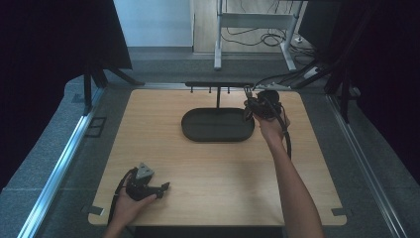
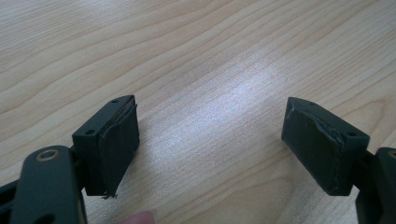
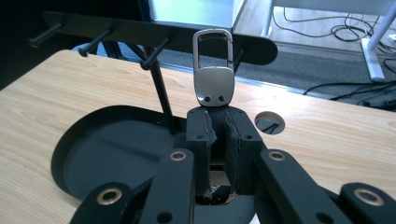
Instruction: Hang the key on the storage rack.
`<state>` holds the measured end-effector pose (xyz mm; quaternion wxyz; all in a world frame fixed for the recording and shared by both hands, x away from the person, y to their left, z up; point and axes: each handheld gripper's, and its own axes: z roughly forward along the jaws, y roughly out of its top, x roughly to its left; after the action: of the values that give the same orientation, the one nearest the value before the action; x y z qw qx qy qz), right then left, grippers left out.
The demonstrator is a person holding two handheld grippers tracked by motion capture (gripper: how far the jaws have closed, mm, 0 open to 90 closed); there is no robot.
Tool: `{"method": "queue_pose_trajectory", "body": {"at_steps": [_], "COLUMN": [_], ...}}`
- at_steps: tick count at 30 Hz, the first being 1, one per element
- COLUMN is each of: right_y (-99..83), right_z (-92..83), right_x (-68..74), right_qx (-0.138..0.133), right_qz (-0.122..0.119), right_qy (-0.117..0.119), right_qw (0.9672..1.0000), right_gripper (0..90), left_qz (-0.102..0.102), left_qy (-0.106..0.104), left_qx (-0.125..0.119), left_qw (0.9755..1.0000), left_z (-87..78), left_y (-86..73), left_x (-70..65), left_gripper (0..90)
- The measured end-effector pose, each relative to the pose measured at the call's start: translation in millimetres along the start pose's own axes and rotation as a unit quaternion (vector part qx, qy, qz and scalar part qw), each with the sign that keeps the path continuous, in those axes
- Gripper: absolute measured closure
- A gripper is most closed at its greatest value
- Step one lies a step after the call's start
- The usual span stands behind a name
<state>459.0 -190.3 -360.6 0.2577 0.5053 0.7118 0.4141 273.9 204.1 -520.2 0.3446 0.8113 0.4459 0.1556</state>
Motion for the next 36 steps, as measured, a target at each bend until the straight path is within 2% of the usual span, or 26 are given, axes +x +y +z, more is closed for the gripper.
{"method": "queue_pose_trajectory", "body": {"at_steps": [4, 10, 18, 21, 27, 36], "right_y": [-2.8, -5.8, -16.3, -19.2, -18.3, -23.5], "right_z": [5.8, 13.9, 24.8, 26.9, 29.5, 44.5], "right_x": [-2.6, 0.8, -3.7, -6.6, -5.3, -3.4], "right_qx": [0.003, 0.004, 0.004, 0.006, 0.003, 0.005], "right_qz": [0.007, 0.006, 0.023, 0.030, 0.025, 0.030], "right_qy": [-0.004, -0.009, -0.019, -0.015, -0.014, -0.017], "right_qw": [1.0000, 0.9999, 0.9995, 0.9994, 0.9996, 0.9994], "right_gripper": [80.9, 80.9, 80.9, 80.9, 80.9, 80.7], "left_qz": [0.000, 0.001, 0.004, 0.004, 0.005, 0.005], "left_qy": [0.000, 0.001, 0.004, 0.004, 0.005, 0.005], "left_qx": [0.000, 0.000, 0.001, 0.001, 0.002, 0.002], "left_qw": [1.0000, 1.0000, 1.0000, 1.0000, 1.0000, 1.0000], "left_z": [0.0, 0.2, 0.4, 0.5, 0.6, 0.6], "left_y": [0.0, 0.0, 0.2, 0.2, 0.2, 0.2], "left_x": [0.1, -0.5, -1.3, -1.4, -1.7, -1.5], "left_gripper": [19.3, 19.4, 19.3, 19.2, 19.2, 19.2]}}
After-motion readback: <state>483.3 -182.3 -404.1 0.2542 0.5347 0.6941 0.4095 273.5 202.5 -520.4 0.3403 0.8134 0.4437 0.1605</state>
